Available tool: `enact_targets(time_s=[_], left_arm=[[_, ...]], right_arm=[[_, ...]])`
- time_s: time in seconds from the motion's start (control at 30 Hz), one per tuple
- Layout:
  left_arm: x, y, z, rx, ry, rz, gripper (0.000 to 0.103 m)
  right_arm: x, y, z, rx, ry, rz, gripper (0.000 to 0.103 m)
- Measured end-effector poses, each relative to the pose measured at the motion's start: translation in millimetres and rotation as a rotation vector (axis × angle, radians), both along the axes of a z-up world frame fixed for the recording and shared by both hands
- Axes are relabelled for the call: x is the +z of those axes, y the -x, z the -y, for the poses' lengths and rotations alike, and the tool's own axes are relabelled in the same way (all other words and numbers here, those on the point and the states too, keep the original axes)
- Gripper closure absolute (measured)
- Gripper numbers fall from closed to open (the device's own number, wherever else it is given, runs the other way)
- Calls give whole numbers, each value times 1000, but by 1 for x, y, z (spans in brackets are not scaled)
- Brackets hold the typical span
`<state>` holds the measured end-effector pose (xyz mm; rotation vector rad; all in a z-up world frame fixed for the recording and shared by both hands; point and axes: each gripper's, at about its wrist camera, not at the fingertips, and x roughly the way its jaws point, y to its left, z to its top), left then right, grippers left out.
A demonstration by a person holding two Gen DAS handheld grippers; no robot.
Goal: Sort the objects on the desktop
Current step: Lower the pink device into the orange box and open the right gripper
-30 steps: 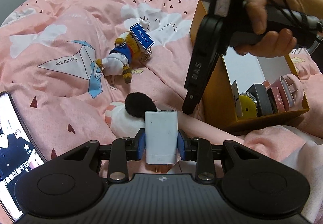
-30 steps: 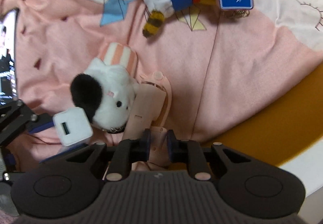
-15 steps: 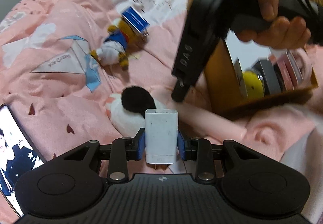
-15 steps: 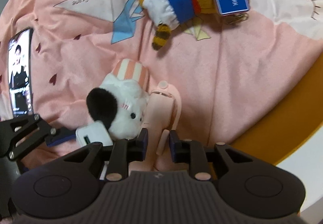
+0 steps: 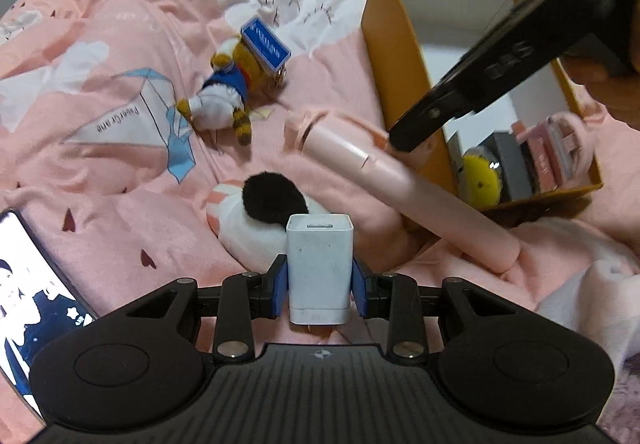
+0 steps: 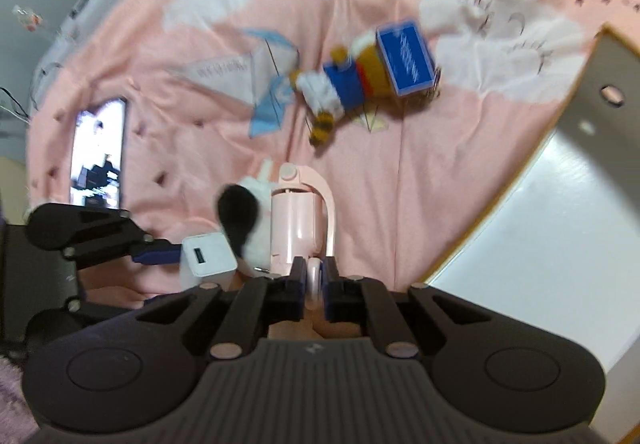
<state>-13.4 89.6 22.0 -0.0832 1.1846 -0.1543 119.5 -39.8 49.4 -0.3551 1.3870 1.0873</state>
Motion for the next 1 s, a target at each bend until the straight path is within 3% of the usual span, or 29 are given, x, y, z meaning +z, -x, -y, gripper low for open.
enact_targets(time_s=[0.3, 0.47, 0.67, 0.8, 1.0], left_arm=[[43, -10, 12, -44, -12, 126, 66], [51, -29, 23, -61, -29, 167, 66], [47, -60, 41, -82, -76, 188, 66], [42, -70, 50, -92, -61, 185, 66], [31, -78, 52, -87, -44, 153, 66]], right_arm=[[71, -17, 58, -179, -178, 119, 95], [78, -42, 100, -351, -197, 173, 95], [43, -78, 124, -552, -117, 186, 95], [3, -105, 122, -670, -82, 141, 95], [-38, -121, 104, -790, -38, 177, 95]])
